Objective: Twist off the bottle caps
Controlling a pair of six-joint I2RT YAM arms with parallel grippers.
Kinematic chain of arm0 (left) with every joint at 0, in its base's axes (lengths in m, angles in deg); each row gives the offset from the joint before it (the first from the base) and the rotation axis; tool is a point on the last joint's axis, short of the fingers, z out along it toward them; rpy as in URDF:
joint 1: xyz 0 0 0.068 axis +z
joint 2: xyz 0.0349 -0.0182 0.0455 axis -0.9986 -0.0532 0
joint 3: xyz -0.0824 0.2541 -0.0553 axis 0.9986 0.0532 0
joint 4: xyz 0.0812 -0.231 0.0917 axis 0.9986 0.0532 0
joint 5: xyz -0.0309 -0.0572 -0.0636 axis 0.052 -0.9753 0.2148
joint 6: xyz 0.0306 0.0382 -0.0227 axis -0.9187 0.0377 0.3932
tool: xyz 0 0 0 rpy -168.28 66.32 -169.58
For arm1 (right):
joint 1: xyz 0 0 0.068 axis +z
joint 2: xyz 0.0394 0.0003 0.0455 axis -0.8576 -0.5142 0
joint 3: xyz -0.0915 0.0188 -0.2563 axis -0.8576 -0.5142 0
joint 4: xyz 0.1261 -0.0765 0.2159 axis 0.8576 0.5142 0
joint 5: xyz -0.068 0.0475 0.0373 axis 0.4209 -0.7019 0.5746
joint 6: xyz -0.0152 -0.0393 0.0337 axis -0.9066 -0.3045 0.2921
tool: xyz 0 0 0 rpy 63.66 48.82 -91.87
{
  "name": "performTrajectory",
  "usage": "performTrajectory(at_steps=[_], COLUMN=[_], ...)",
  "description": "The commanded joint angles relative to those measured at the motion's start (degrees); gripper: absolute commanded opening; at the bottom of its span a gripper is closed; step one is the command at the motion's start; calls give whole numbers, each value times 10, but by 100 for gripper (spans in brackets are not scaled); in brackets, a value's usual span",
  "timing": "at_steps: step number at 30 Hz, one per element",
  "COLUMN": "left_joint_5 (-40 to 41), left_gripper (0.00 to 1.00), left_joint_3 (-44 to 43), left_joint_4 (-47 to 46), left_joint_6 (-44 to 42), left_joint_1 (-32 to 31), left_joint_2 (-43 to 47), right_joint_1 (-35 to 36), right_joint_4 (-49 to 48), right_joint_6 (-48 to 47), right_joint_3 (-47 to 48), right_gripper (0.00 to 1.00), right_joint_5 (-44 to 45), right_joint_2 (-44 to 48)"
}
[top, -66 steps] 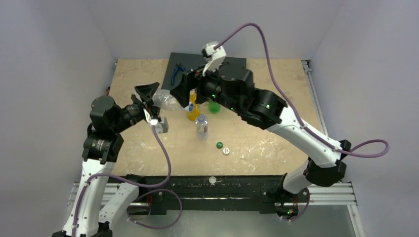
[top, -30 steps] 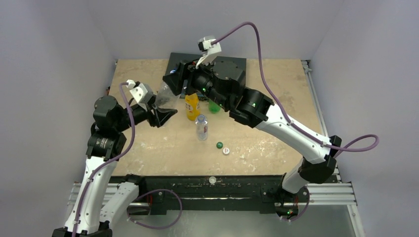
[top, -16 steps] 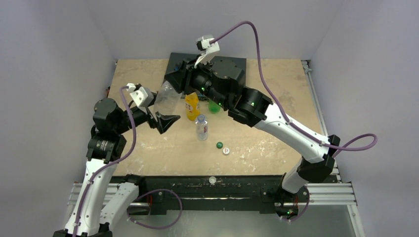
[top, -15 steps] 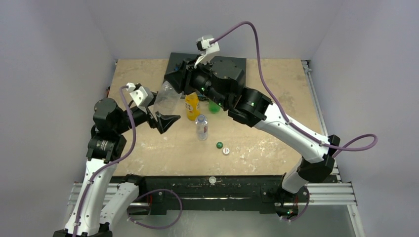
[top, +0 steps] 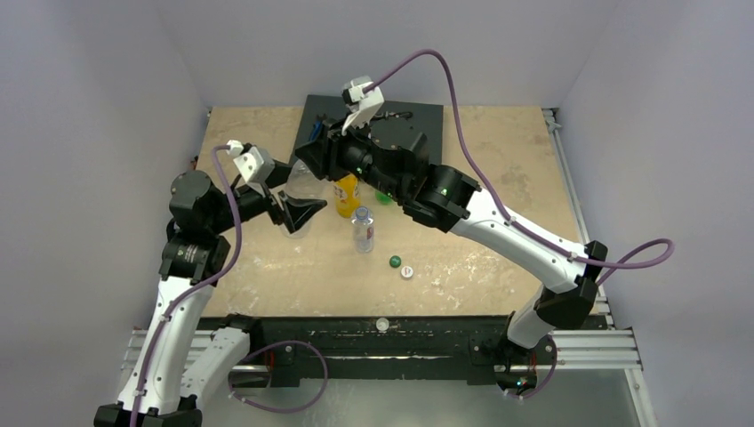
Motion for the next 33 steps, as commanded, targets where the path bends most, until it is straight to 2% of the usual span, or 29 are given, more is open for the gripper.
performTrajectory(at_steps=[1, 7, 11, 12, 14, 19, 23, 28, 33], left_joint_5=[-18, -30, -51, -51, -52, -31, 9, 21, 34], left_gripper=[81, 52, 44, 40, 35, 35, 35, 35, 33], left_joint_3=[-24, -31, -35, -38, -38, -31, -24, -24, -26], left_joint_4=[-27, -41, -40, -34, -21, -4, -14, -25, -28], left_joint_6=[8, 17, 18, 13, 1, -19, -18, -11, -2], left_joint_1=[0, 0, 0, 0, 0, 0, 0, 0, 0], left_joint_2=[-11, -31, -33, -32, -26, -10, 2, 3, -5], right_joint_1=[5, 10, 11, 11, 11, 11, 11, 11, 11], right_joint_4=[-27, -27, -26, -27, -33, -3, 25, 14, 5], right_joint_6=[-13, -13, -11, -10, -6, 15, 21, 26, 25], right_joint_3=[11, 21, 22, 22, 24, 75, 113, 102, 95], right_gripper=[19, 19, 22, 27, 45, 51, 48, 44, 44], right_joint_5=[-5, -10, -3, 6, 16, 55, 84, 83, 75], right_joint_2=[8, -3, -4, -2, 2, -14, -36, -36, -31])
